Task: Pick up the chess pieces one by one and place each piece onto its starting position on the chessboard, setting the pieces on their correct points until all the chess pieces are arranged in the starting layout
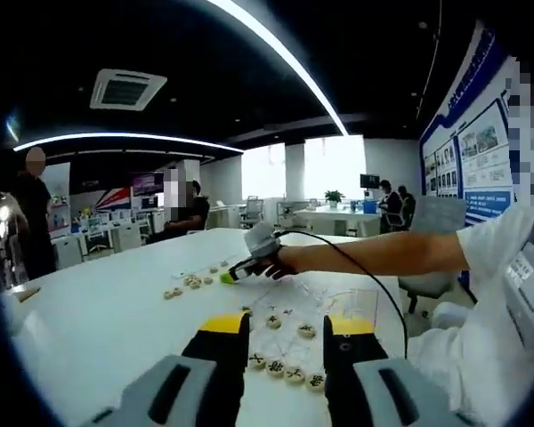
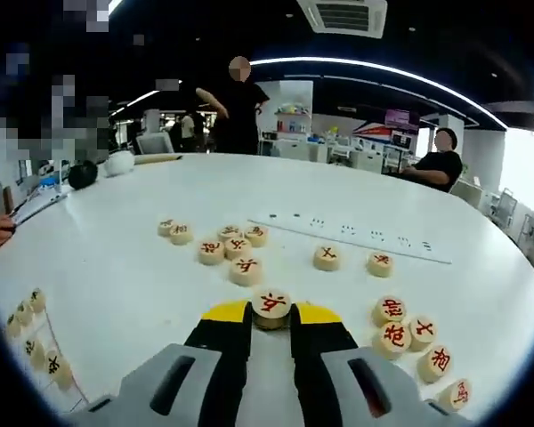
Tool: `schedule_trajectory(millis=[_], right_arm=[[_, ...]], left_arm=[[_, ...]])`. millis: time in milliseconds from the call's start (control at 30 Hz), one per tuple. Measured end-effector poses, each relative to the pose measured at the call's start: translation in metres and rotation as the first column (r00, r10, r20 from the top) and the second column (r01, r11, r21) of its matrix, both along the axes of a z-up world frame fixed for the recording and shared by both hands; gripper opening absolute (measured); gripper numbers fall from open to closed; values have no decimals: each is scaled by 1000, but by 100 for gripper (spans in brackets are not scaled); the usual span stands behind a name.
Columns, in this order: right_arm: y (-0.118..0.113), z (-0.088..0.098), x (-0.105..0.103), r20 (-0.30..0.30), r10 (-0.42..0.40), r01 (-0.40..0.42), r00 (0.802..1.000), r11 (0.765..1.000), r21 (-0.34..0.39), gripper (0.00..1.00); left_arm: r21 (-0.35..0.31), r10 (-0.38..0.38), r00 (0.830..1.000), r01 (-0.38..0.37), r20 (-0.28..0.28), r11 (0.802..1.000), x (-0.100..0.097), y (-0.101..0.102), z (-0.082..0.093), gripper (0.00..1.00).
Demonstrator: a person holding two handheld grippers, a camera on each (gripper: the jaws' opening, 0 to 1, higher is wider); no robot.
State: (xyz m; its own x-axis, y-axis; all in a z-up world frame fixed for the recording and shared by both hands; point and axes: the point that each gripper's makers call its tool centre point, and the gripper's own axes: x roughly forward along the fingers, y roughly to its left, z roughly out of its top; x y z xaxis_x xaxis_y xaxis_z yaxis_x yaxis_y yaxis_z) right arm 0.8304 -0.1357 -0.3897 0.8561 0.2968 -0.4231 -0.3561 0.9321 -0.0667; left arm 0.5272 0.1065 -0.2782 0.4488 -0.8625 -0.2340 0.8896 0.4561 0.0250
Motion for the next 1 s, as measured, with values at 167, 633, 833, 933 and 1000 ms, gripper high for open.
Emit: schedule_trajectory(millis=[167,633,833,933,1000], right_arm=[[11,20,-20,11,67,-67,998,998,2,19],[0,48,-87,34,153,-153,988,988,11,19],[-4,42,-114,28,182,-183,983,983,21,19],[-2,36,-123,19,202,-202,979,979,21,19],[2,32,-131,12,222,-222,975,975,29,19]], left_arm=[[49,18,1000,-17,-11,999,9,3,-14,35],[20,-39,999,39,-10,999,-8,-4,-6,35],[12,-59,998,59,-2,998,-14,-9,-3,35],[15,-60,998,60,-1,998,-14,-9,-3,35],[17,-59,998,59,3,998,-13,-9,-3,35]])
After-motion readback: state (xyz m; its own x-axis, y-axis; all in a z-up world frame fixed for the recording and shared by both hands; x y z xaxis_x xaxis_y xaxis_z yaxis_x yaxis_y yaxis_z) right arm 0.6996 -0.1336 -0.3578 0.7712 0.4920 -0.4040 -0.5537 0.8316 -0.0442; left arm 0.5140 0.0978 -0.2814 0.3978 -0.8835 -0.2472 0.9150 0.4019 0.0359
